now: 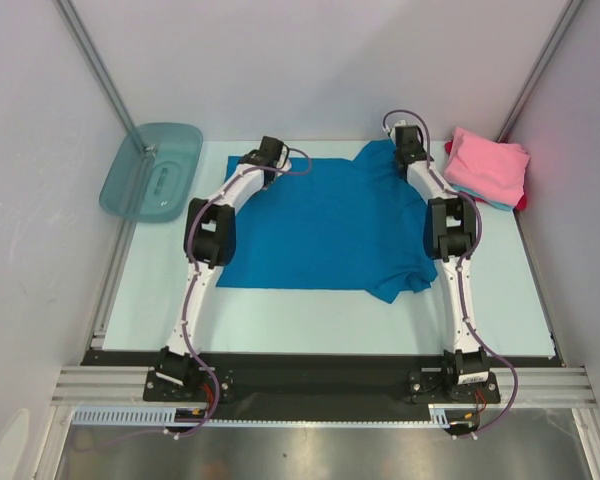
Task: Fold and stack the t-shirts
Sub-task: Move the tshirt to the center of the board
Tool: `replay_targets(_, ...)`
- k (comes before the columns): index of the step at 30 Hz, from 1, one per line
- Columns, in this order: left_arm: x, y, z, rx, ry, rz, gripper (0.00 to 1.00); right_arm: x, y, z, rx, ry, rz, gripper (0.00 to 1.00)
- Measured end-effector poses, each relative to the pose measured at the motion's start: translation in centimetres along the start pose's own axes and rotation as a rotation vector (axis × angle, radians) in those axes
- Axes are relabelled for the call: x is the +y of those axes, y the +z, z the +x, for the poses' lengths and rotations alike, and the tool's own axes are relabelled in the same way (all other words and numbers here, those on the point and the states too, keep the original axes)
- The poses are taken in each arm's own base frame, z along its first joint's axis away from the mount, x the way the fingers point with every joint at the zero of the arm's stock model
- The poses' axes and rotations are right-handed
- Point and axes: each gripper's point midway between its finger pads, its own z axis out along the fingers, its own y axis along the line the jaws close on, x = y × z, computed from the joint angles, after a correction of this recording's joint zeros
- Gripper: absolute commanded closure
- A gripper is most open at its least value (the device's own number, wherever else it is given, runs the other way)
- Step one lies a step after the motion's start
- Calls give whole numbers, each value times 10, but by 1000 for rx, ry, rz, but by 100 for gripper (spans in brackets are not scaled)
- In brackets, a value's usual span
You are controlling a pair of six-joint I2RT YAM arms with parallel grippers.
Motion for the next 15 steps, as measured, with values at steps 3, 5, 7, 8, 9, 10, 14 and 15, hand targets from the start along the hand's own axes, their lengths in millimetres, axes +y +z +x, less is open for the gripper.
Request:
replay_targets(3,9,-3,0,-8,-24,-26,34,-9,-3,-2,1,7,31,89)
replay_targets(5,21,-11,1,-17,-45,-48,3,-20,-10,-6,-3,13,47,53)
replay_targets(7,36,-25,2,-37,-79,-61,0,-37,-25,-16,-17,26,55,34)
replay_targets(8,45,-37,3,-55,-92,-62,0,-47,-35,-23,-26,28,51,29)
replay_targets(9,54,-50,5,-76,-99,-62,0,-55,-46,-28,-36,30,41,27)
replay_targets(10,62,-63,6,-100,-106,-61,0,-67,-61,-38,-59,35,24,27)
replay_targets(14,97,-145,17,-271,-98,-48,0,-100,-144,-66,-164,-8,-120,27)
replay_targets(15,102,-168,22,-320,-85,-49,0,-102,-169,-65,-186,-37,-173,28)
